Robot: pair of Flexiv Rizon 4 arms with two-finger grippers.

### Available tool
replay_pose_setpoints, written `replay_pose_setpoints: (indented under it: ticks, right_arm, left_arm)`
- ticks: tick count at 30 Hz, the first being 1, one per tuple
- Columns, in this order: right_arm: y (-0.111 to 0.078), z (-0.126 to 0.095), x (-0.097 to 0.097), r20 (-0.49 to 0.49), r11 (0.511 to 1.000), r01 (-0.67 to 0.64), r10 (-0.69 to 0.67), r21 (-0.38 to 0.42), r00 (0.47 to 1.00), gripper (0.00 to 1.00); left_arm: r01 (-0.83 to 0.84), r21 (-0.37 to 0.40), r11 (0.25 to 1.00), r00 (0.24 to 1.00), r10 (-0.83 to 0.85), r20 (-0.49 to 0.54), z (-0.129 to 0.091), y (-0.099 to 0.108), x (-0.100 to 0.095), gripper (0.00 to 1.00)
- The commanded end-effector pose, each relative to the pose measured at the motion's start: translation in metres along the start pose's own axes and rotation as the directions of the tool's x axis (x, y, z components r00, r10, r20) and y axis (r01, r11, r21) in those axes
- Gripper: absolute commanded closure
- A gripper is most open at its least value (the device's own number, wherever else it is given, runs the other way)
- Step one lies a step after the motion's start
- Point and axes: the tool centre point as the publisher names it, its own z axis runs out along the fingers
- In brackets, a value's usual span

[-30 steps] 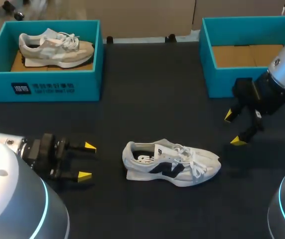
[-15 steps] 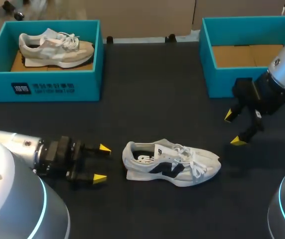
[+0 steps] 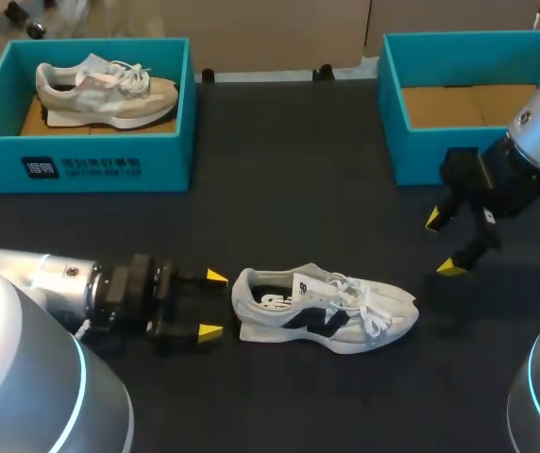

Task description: Take the shoe out of the shoebox, open the shoe tongue, remove and reinsert the insole, then place the shoe into the shoebox

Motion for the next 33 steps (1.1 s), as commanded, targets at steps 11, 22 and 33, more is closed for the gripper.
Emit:
replay_pose_setpoints:
  ticks: [11,22,33]
  right_arm:
    - [0.0,0.001,0.001,0.002,1.0,0.0,0.0,0.002,1.0,0.0]
    - [0.0,0.001,0.001,0.002,1.0,0.0,0.0,0.002,1.0,0.0]
    - [0.0,0.001,0.001,0.002,1.0,0.0,0.0,0.002,1.0,0.0]
  left_arm:
    - [0.031,0.028,0.999,0.999,-0.032,0.028,0.017,0.0,-0.007,0.0]
    - [0.037,0.022,0.999,0.999,-0.038,0.015,0.019,0.001,-0.007,0.0]
    - [0.026,0.012,1.0,0.999,-0.026,-0.02,0.03,-0.001,-0.006,0.0]
